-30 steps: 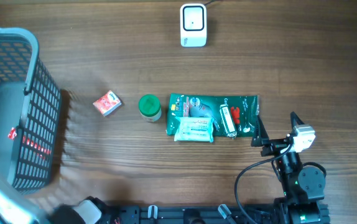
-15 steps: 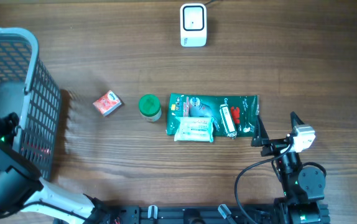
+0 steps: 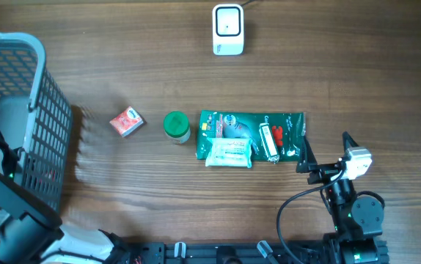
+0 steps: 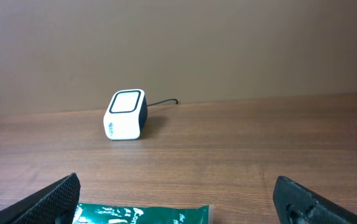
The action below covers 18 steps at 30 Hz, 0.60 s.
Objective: Scan the item barcode
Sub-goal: 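Grasp the red Nescafe stick in the basket and drop it below the glove pack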
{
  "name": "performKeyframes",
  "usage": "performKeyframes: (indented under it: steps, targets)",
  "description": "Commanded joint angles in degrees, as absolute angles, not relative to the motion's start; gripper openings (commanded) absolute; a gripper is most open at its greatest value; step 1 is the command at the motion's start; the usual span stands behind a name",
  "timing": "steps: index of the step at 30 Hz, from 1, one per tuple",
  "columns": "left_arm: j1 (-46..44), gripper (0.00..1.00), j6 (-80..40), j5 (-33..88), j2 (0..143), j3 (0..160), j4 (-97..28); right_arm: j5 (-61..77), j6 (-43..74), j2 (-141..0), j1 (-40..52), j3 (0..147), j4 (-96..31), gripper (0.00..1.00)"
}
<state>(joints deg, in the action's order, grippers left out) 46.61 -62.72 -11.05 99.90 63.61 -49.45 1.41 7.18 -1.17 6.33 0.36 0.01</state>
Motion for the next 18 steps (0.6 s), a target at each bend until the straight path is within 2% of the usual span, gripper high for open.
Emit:
performKeyframes:
  steps: [1, 7, 11, 15, 18]
  targets:
    - [46.7, 0.04, -55.4, -18.6, 89.5, 65.2, -48.0, 1.3, 6.2, -0.8, 6.4, 0.3, 0.3, 1.00]
    - [46.6, 0.04, -47.1, -15.0, 77.6, 65.2, -44.2, 1.3, 6.2, -0.8, 6.4, 0.3, 0.3, 1.00]
    - [46.0, 0.04, -33.7, 3.7, 66.8, 65.2, -37.8, 1.3, 6.2, -0.8, 6.4, 0.3, 0.3, 1.00]
    - [43.5, 0.04, -33.2, 11.5, 55.6, 65.2, -36.3, 1.3, 6.2, -0.8, 6.4, 0.3, 0.3, 1.00]
    - [38.9, 0.04, -33.4, 28.0, 46.3, 65.2, -32.1, 1.3, 6.2, -0.8, 6.4, 0.3, 0.3, 1.00]
